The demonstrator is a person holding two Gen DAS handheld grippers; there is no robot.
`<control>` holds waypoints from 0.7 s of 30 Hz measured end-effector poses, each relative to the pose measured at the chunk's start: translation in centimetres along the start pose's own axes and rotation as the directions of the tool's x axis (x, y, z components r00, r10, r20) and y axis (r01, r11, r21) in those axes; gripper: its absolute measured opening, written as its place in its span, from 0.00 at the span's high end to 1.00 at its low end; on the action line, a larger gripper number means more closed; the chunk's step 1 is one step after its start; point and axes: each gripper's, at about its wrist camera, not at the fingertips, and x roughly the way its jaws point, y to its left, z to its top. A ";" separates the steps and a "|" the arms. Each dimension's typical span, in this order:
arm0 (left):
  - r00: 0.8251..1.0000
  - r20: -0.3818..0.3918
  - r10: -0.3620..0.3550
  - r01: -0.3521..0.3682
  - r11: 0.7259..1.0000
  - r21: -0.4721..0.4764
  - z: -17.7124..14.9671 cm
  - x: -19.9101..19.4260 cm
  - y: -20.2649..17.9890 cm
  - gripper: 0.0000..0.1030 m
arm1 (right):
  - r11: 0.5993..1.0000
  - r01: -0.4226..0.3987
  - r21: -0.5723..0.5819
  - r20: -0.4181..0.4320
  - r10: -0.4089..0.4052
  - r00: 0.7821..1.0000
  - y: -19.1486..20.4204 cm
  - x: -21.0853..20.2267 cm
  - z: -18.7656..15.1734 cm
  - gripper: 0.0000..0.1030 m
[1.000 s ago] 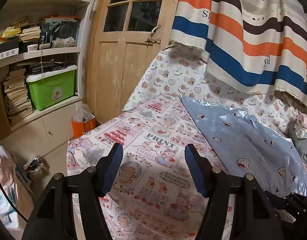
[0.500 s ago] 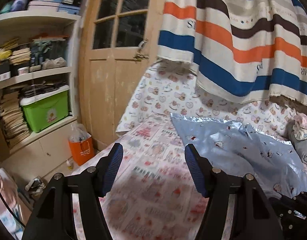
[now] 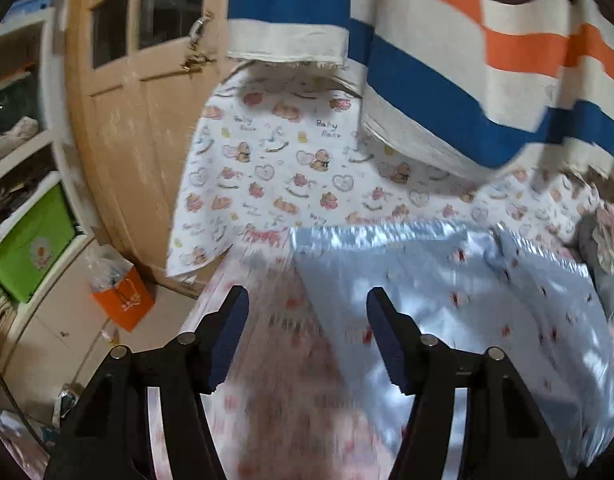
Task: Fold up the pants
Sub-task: 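Grasp the pants leg with the right tool while the left tool grasps the pants fabric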
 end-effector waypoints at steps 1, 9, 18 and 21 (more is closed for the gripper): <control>1.000 -0.019 -0.014 0.014 1.000 0.003 1.0 1.0 0.1 0.43 | 1.000 0.001 0.004 -0.003 -0.001 1.000 -0.1 0.0 0.0 0.92; 0.966 -0.237 -0.098 0.080 0.993 -0.085 5.6 11.0 2.6 0.76 | 0.998 0.055 0.030 -0.007 -0.055 0.998 -1.4 0.0 0.4 0.93; 0.928 -0.349 -0.129 0.091 0.988 -0.123 7.0 16.7 4.1 0.77 | 0.996 0.070 0.047 0.001 -0.070 0.998 -1.8 -0.1 0.6 0.92; 0.917 -0.383 -0.113 0.070 0.990 -0.123 7.0 17.7 4.2 0.77 | 0.996 0.063 0.058 0.014 -0.064 0.998 -1.8 -0.3 0.7 0.92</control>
